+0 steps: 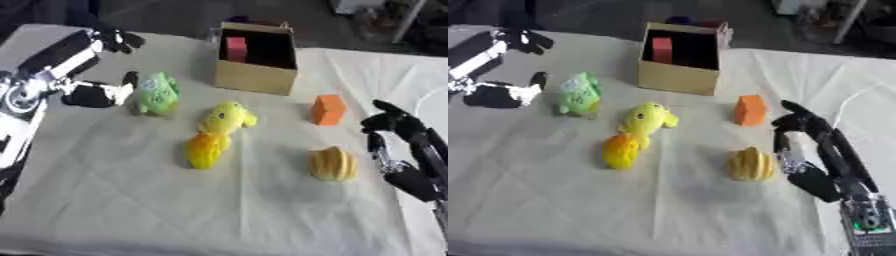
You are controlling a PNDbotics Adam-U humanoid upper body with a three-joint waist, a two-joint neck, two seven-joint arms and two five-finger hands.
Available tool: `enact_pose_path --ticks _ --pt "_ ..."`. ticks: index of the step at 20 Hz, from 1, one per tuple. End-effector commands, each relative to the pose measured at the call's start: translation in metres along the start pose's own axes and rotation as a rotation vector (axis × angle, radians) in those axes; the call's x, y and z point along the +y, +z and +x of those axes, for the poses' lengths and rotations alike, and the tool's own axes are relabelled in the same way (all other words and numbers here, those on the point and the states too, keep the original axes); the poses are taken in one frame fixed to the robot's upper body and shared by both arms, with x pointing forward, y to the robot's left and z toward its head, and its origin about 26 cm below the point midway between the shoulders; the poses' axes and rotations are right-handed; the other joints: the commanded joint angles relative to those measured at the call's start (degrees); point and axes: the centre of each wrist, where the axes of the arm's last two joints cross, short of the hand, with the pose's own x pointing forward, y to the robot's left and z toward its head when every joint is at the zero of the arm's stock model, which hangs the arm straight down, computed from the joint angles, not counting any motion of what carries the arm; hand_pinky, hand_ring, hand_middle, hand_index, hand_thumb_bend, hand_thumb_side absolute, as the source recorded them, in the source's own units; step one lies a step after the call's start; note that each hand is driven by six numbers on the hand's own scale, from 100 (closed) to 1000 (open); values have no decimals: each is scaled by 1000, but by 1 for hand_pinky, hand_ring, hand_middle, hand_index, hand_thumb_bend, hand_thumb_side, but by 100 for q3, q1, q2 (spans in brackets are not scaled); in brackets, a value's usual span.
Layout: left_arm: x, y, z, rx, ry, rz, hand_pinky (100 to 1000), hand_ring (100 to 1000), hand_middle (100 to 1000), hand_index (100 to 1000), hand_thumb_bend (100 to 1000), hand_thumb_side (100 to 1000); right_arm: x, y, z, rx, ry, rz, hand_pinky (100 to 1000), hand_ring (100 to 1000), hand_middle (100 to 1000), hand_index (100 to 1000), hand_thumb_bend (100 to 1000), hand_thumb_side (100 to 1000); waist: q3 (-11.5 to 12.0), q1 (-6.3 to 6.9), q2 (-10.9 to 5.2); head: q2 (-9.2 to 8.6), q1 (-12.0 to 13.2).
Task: Pick up objects on the table and place them in the box.
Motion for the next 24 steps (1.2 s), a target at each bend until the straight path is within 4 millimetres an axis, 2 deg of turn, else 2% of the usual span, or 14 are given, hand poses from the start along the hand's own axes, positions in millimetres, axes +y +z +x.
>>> enact_pose_path --ticks 1,3,8,12,16,19,24 --pt "16 -6 -13 21 -117 -62 835 794 797 904 119 228 -8 -1 1 -13 25 8 775 682 683 954 100 625 -8 108 -156 -19 38" --pt "17 -16 -19 26 -162 -110 835 797 803 910 180 237 -8 0 1 -11 25 11 775 683 684 954 100 626 -15 104 -157 -19 10" --pt "10 -47 -35 38 -261 -289 845 814 827 928 412 289 -7 0 1 -11 21 14 775 683 684 954 100 627 -36 70 -164 -19 -10" --pt "-2 -69 -44 38 -310 -406 848 817 834 934 497 321 -6 1 0 -8 14 15 774 683 684 954 100 631 -38 37 -158 -19 -13" --pt "-15 -84 -46 44 -330 -448 850 821 840 937 525 357 -5 0 0 -11 10 16 774 683 683 954 100 632 -36 21 -150 -19 -14" --pt "-22 -92 -44 54 -347 -439 851 826 847 940 542 320 -4 0 0 -10 7 18 774 682 682 954 100 634 -41 16 -151 -19 -6" --pt "-32 -104 -38 83 -380 -366 830 802 832 926 467 311 -3 1 0 -9 3 20 774 681 682 955 100 636 -51 10 -145 -19 28"
